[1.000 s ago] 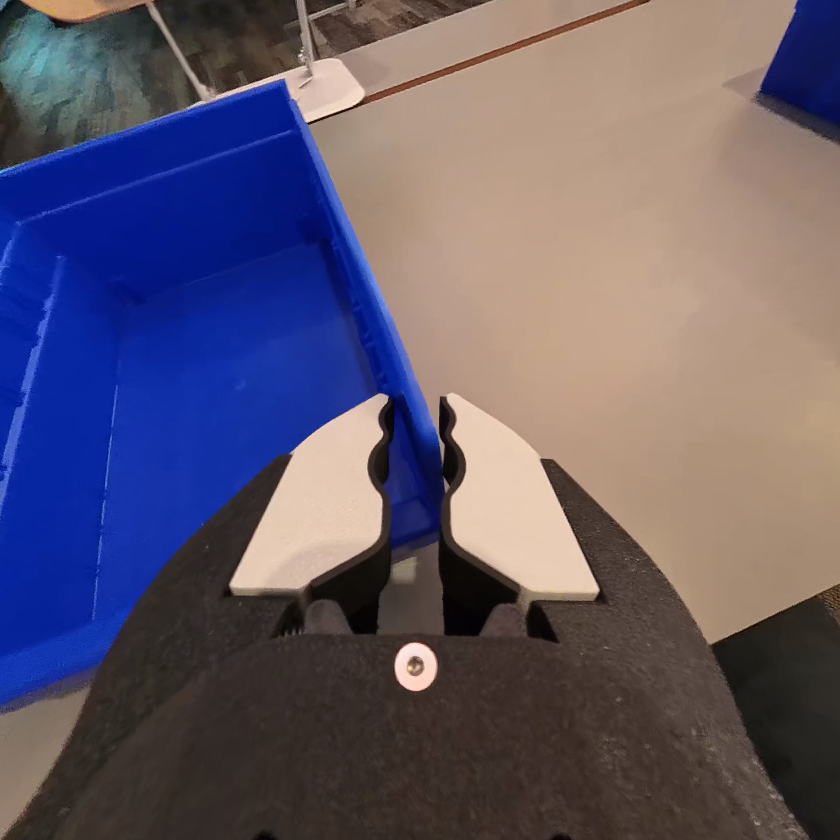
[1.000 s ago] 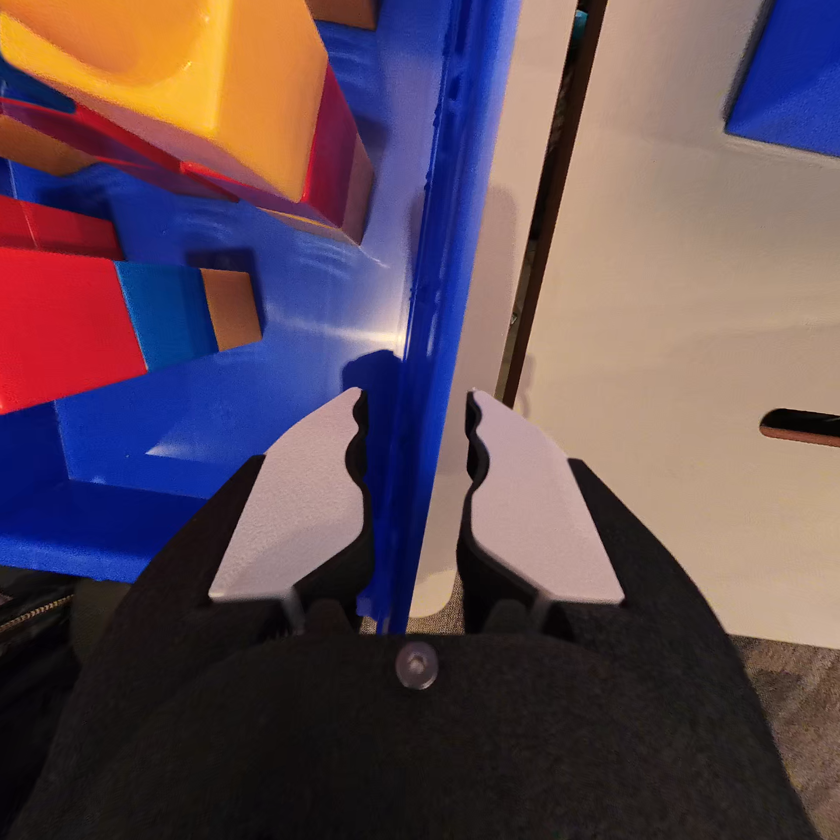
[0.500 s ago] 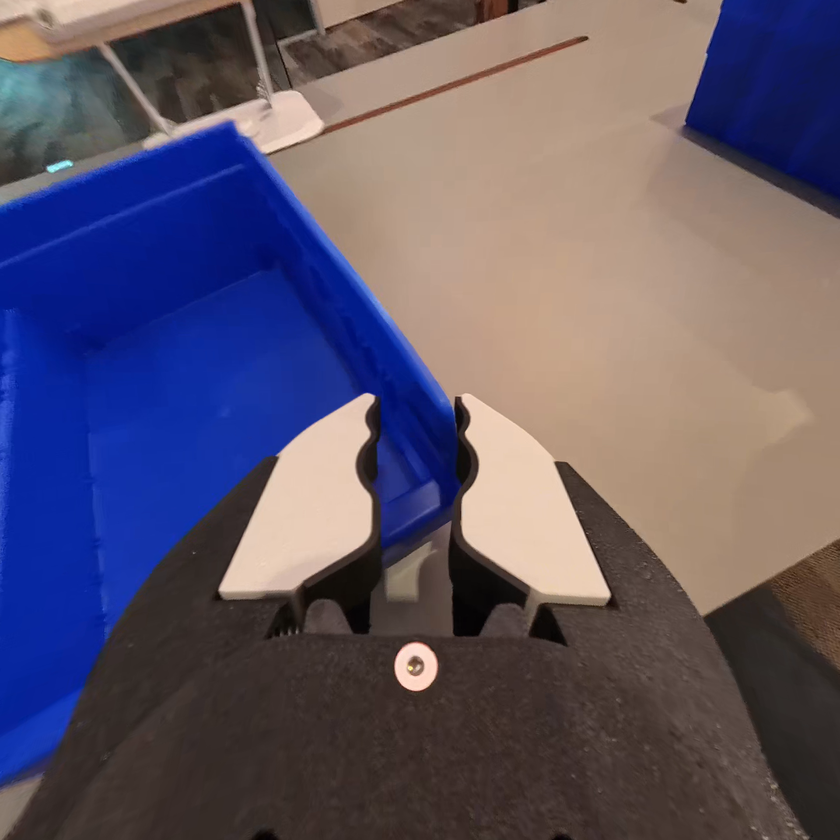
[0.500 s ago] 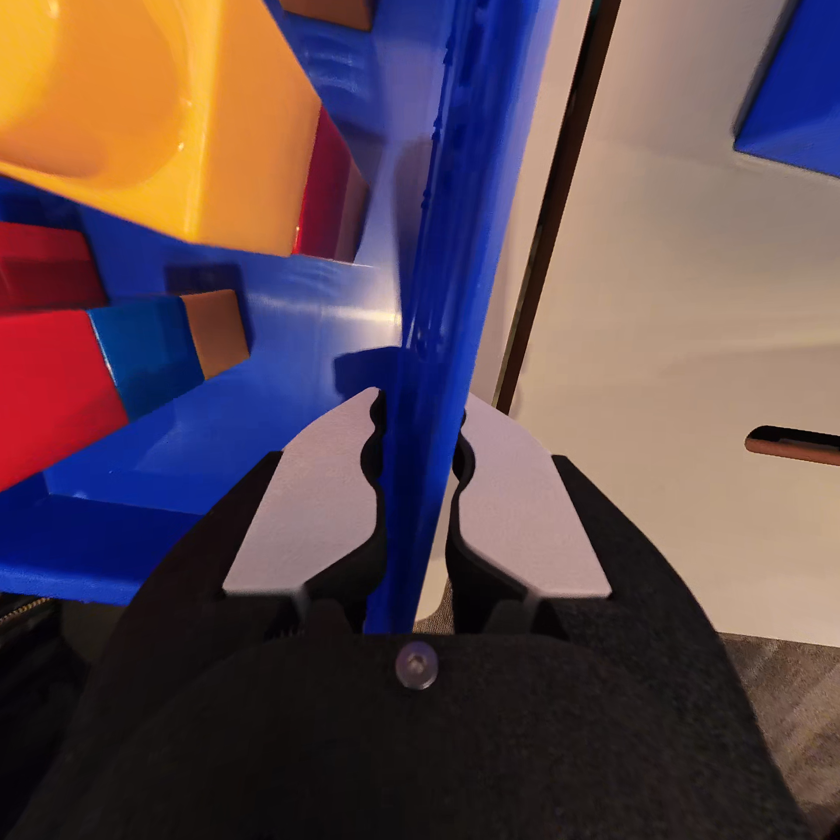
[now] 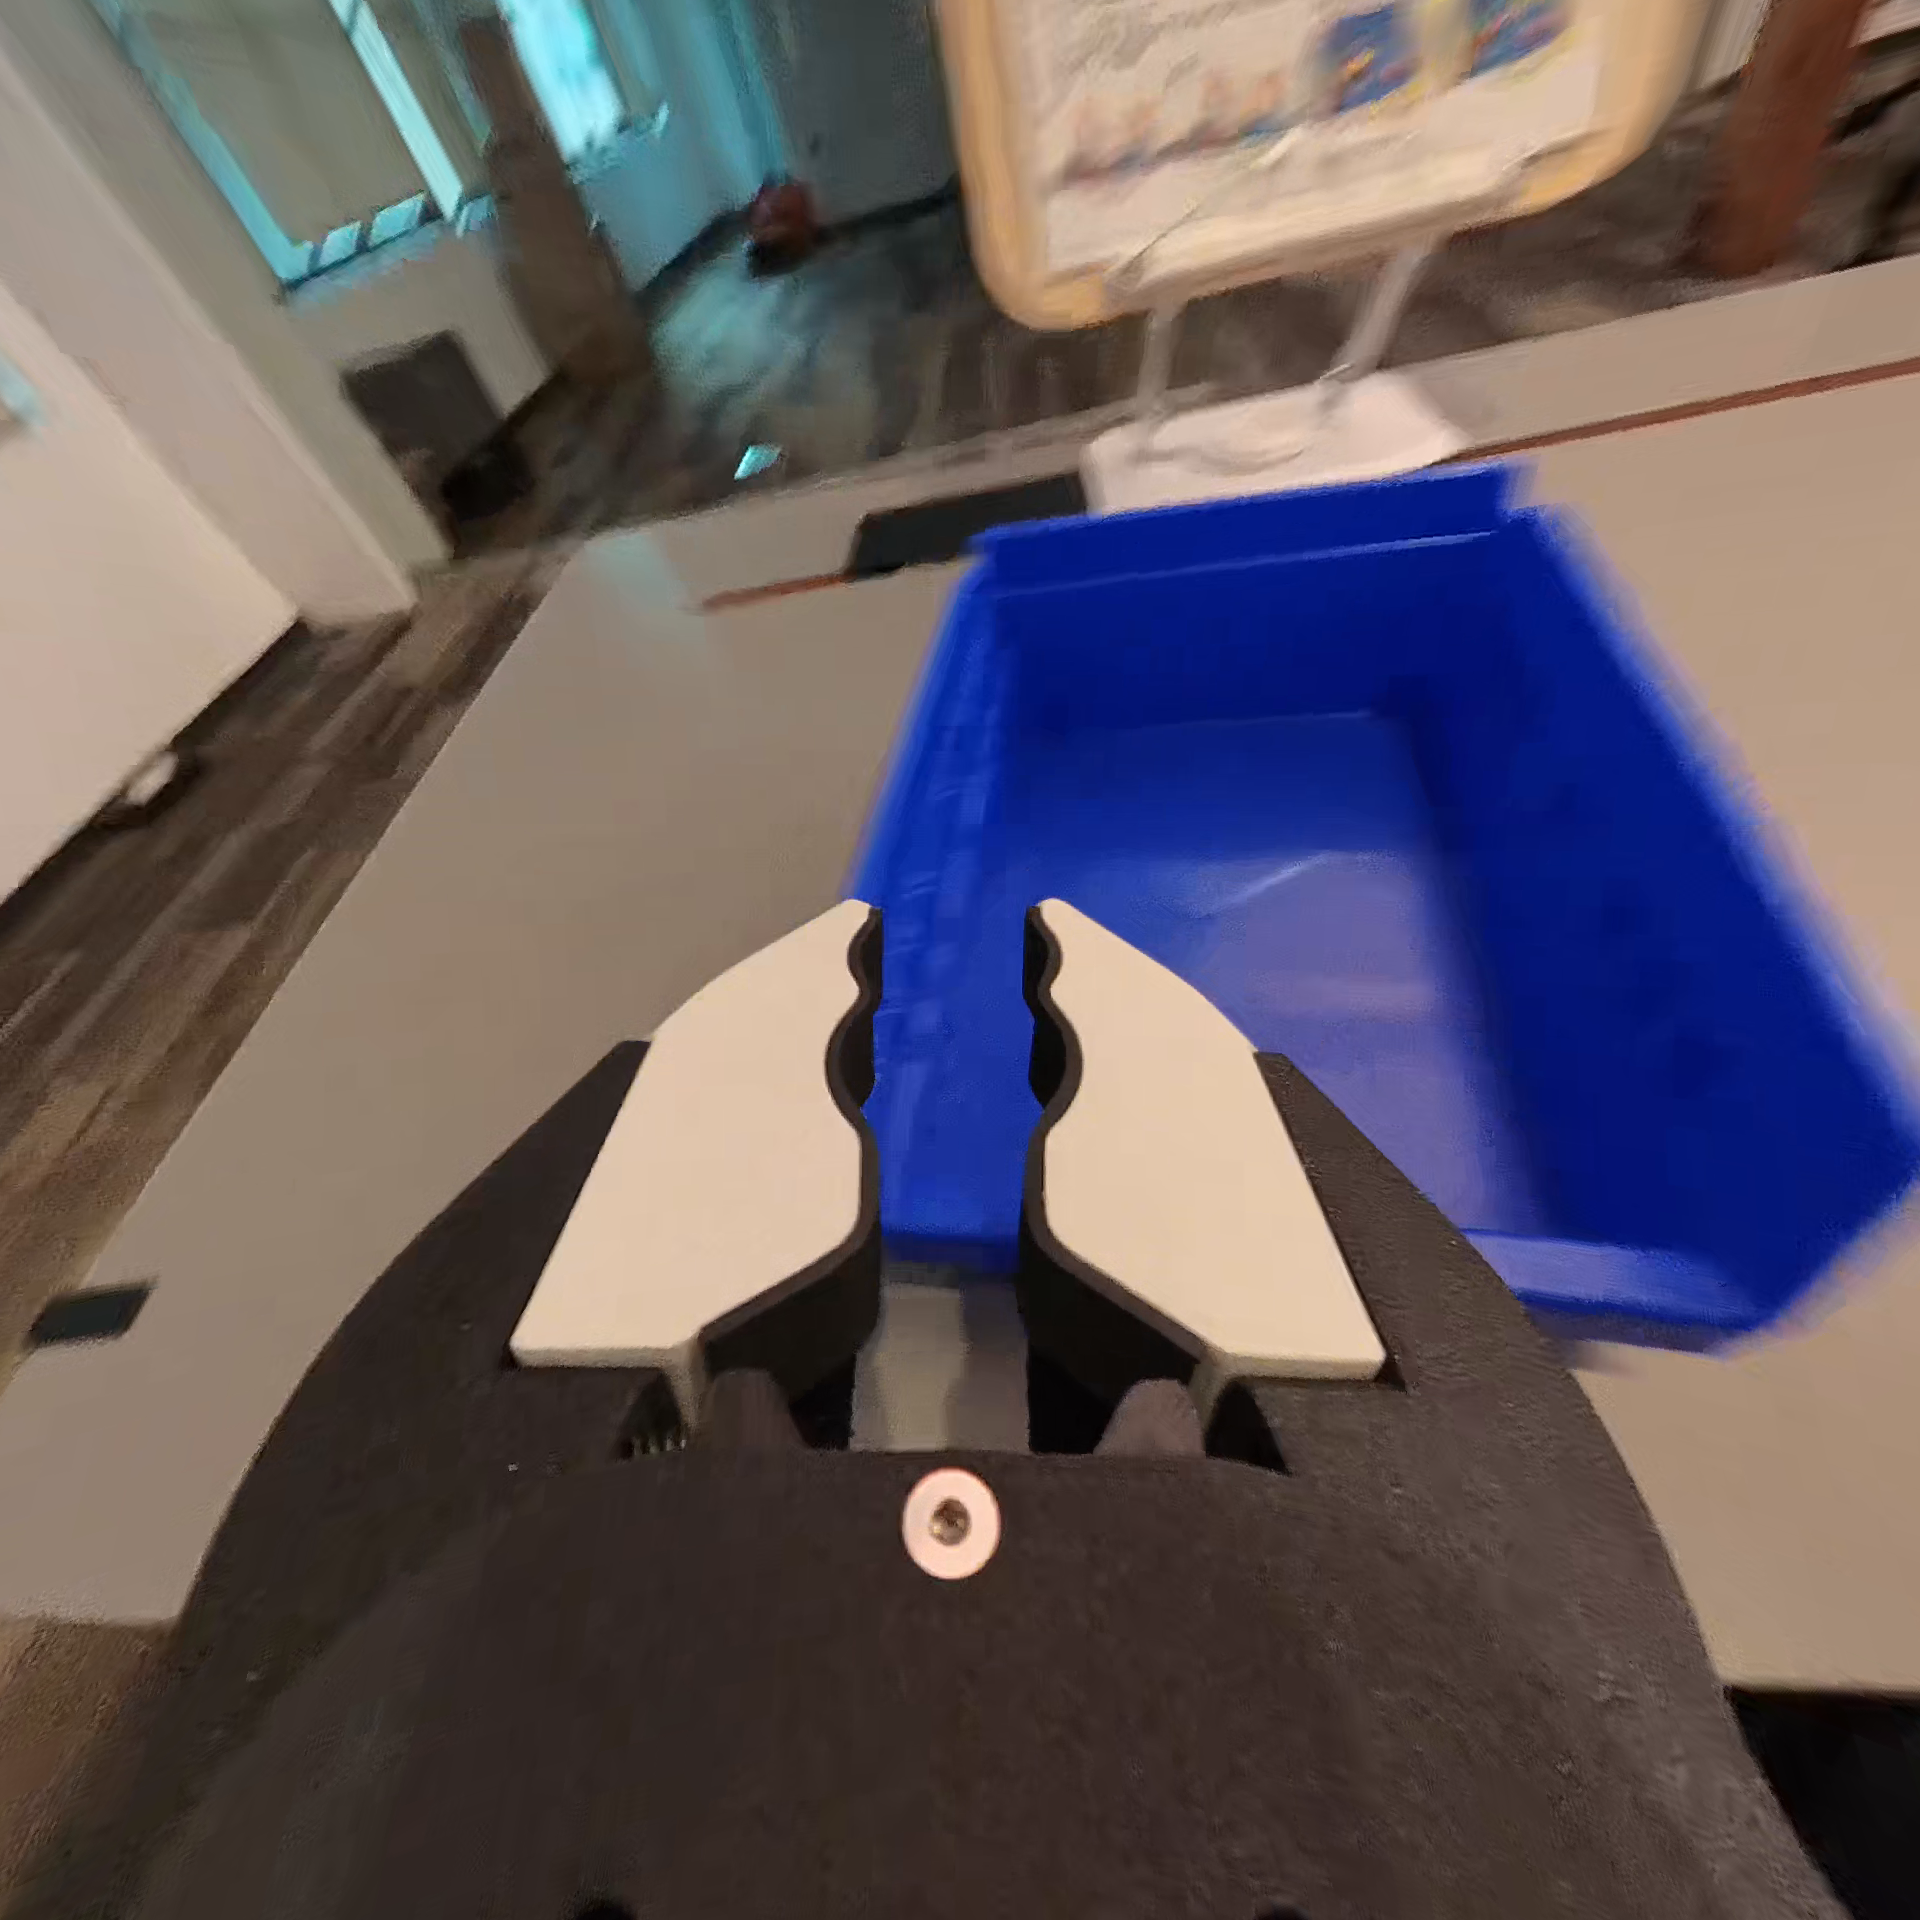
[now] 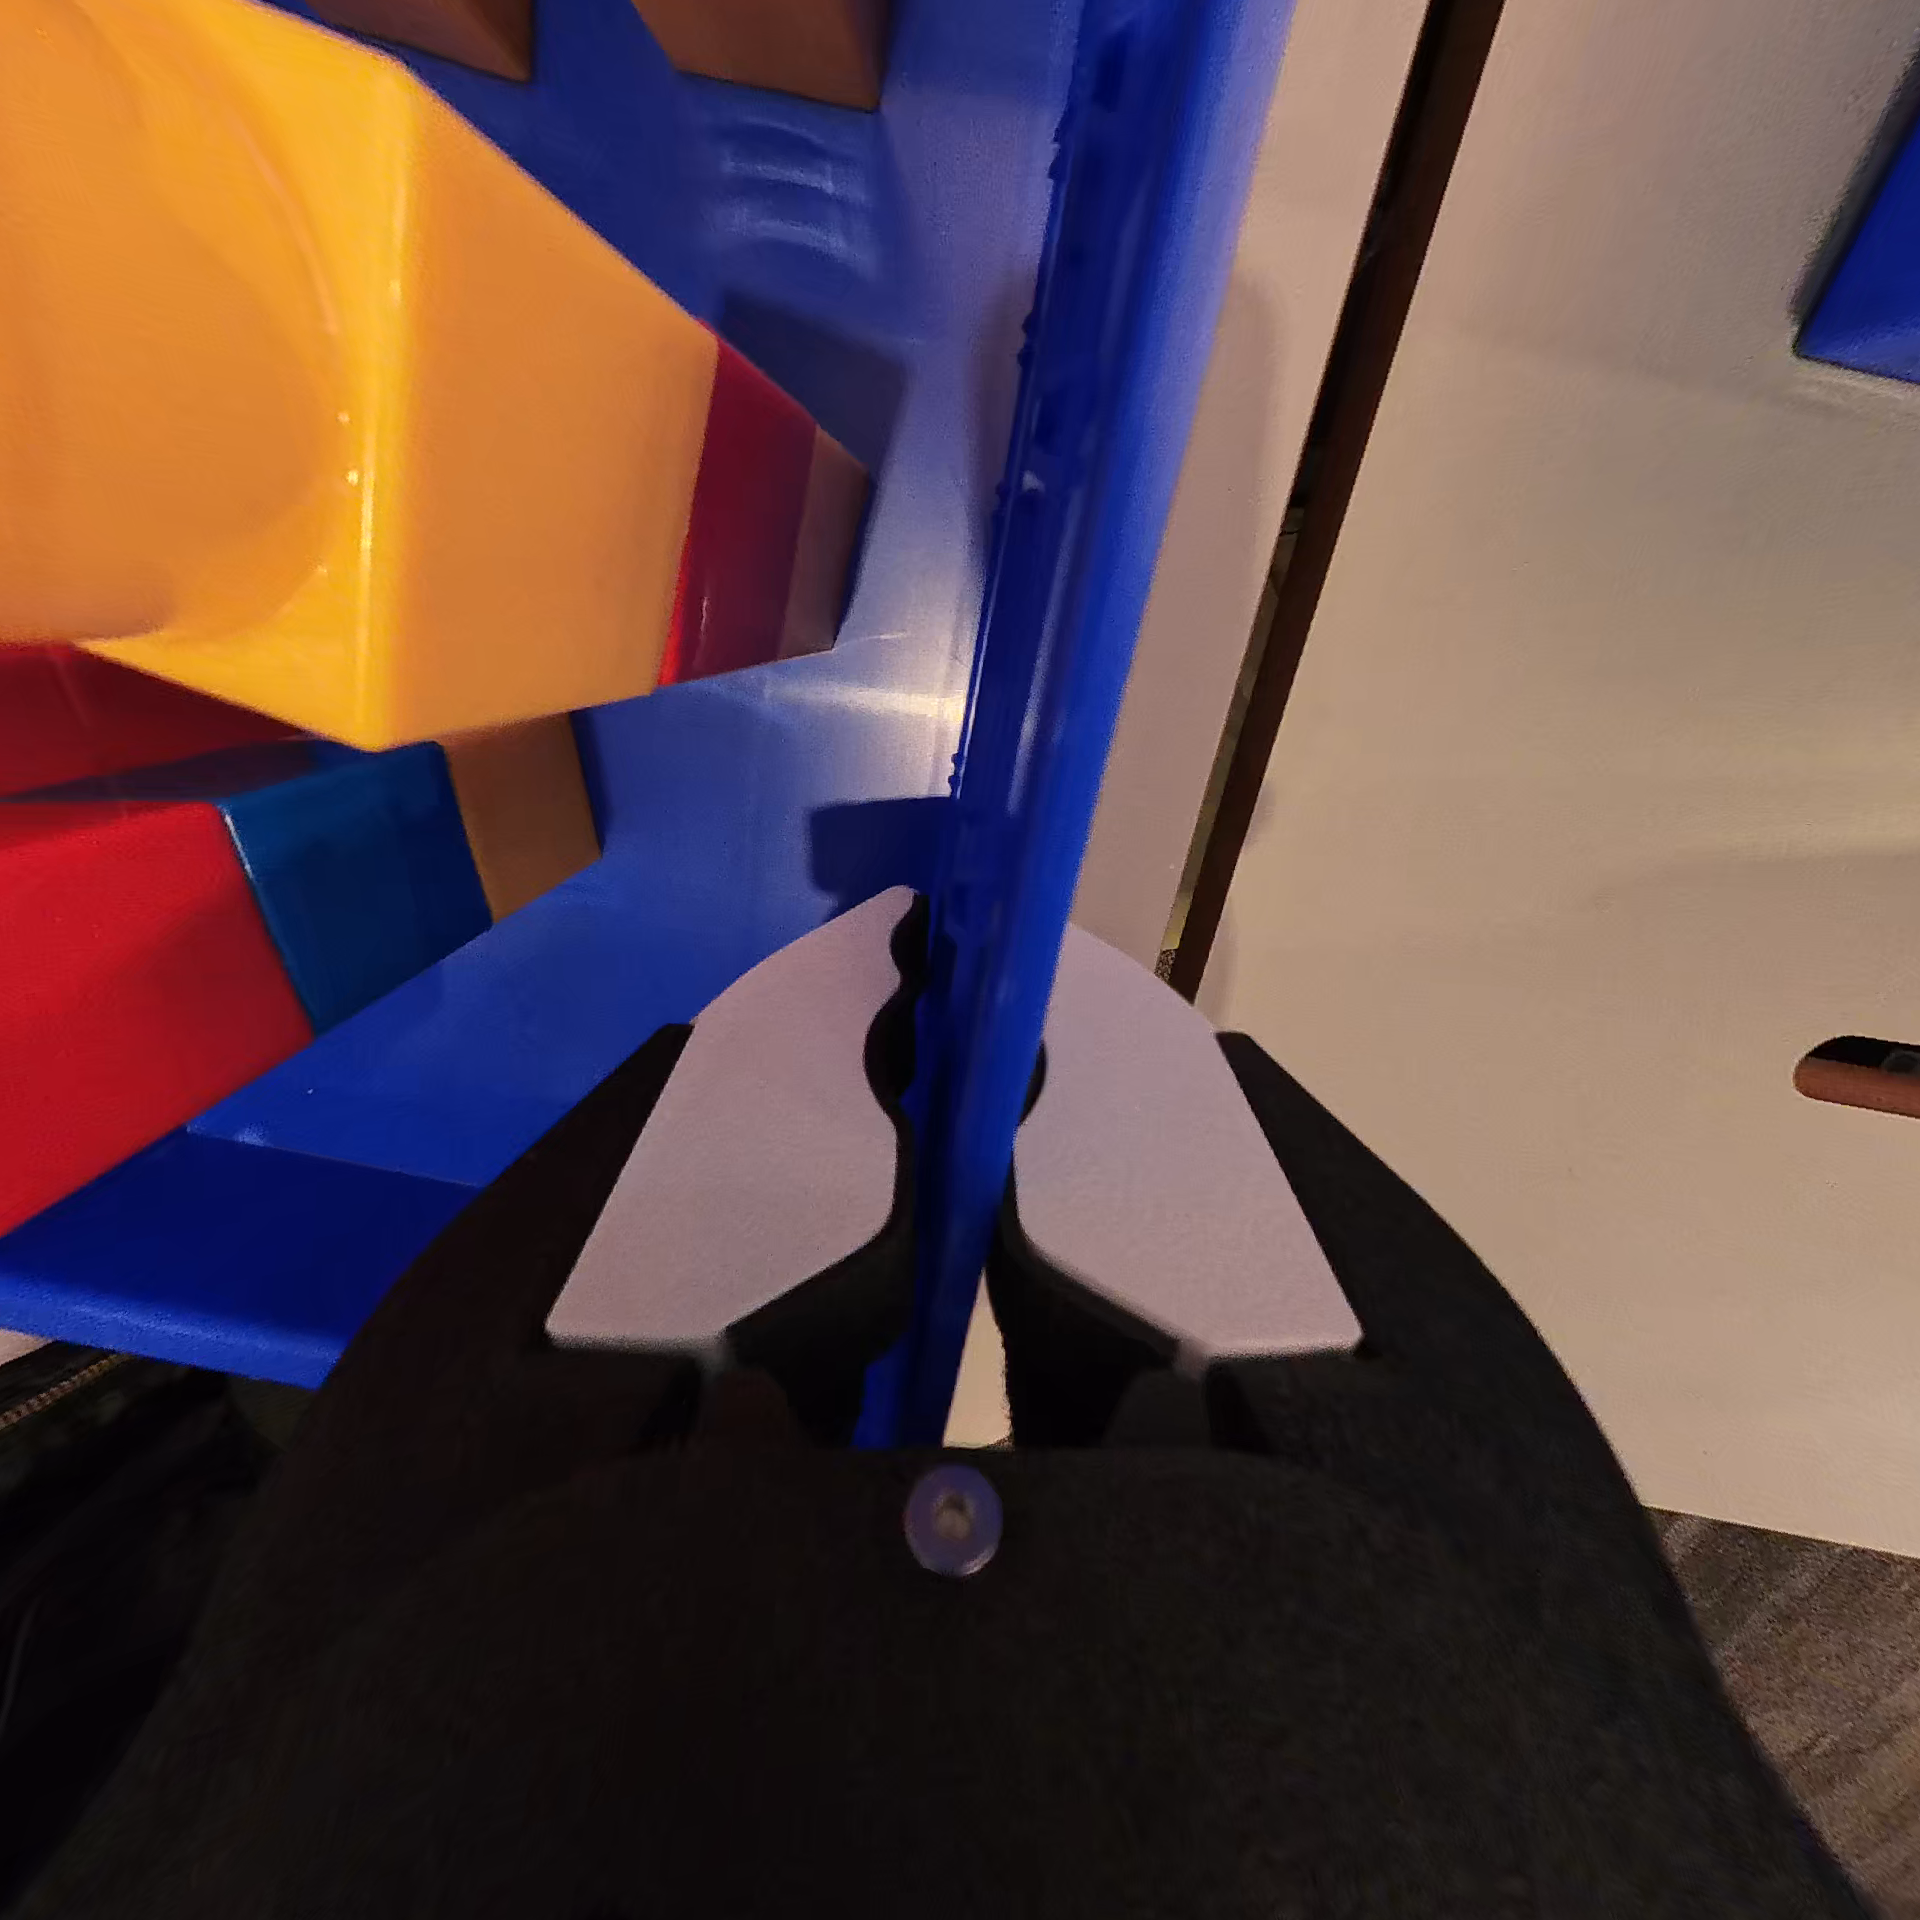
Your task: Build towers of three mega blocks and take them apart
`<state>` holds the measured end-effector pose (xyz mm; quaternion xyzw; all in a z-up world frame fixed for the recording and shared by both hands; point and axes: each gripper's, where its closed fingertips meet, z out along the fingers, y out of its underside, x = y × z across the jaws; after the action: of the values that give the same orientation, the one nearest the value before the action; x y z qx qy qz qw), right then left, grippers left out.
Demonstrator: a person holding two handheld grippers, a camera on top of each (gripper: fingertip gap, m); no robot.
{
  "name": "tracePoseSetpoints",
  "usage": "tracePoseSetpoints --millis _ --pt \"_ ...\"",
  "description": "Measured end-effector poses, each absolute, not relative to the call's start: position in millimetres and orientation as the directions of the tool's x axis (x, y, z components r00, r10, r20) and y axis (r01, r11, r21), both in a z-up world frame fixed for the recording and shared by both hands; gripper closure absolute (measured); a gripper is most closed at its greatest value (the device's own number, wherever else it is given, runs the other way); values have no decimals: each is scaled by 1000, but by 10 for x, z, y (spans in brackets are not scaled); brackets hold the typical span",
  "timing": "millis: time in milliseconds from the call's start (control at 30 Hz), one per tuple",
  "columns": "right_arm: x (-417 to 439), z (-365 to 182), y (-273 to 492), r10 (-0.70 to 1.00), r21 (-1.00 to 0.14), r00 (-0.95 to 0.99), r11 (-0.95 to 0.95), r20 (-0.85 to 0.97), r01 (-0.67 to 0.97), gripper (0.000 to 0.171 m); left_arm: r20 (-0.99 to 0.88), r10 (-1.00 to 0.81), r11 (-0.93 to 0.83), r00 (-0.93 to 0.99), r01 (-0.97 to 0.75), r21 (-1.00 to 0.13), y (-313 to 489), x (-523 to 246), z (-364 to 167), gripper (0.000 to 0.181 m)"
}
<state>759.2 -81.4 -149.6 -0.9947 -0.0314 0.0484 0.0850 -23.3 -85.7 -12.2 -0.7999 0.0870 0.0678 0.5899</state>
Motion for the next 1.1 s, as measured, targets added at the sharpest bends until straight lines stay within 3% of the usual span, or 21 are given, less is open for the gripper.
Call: tracePoseSetpoints --millis 167,333,467,600,1100 --pt "7571 -1496 -816 61 -173 990 -984 -128 38 165 -38 -52 -366 998 -54 -929 -523 -768 -312 152" --pt "7573 -1498 -817 63 -171 991 -984 -119 42 165 205 -199 -555 958 62 -829 -244 -648 -649 150" --pt "7571 -1499 -819 60 -170 991 -985 -121 38 164 302 -237 -600 923 106 -793 -228 -446 -762 150" --pt "7571 -1500 -819 61 -171 991 -985 -123 39 165 150 -176 -618 973 9 -786 -217 -446 -907 174" --pt "7560 -1501 -829 56 -167 990 -985 -127 34 165 71 -229 -595 971 -82 -799 -185 179 -913 176"
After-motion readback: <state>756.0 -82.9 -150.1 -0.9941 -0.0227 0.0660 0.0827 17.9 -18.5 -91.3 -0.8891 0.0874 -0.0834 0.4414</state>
